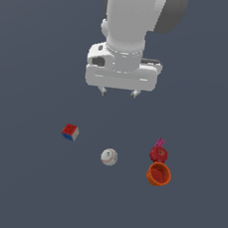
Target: Pick up a designated object from a clutter of objects.
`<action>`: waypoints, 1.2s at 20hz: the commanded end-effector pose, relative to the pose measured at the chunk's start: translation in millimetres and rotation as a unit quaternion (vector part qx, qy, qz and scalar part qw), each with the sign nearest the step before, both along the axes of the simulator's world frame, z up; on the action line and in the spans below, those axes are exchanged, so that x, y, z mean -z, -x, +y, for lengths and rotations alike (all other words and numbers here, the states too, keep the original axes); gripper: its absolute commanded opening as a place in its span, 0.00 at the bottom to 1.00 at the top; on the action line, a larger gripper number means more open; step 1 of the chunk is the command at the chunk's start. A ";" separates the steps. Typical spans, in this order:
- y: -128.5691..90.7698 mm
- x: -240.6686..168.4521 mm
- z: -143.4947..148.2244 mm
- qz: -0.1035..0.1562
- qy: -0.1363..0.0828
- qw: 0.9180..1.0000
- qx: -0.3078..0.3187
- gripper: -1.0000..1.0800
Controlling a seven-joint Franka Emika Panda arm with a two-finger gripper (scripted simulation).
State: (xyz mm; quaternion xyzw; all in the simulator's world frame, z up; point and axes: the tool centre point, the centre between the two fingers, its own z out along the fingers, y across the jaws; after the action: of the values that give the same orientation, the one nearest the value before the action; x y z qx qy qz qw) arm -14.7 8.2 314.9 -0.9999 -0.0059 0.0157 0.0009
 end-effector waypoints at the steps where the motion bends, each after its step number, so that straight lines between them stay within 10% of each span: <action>1: 0.0 0.0 0.0 0.000 0.000 1.000 0.000 0.96; 24: -12.5 22.8 21.0 -0.001 0.010 1.000 0.006 0.96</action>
State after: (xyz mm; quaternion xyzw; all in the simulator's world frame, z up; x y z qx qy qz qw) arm -4.0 24.9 296.8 -0.9998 -0.0058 0.0152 -0.0087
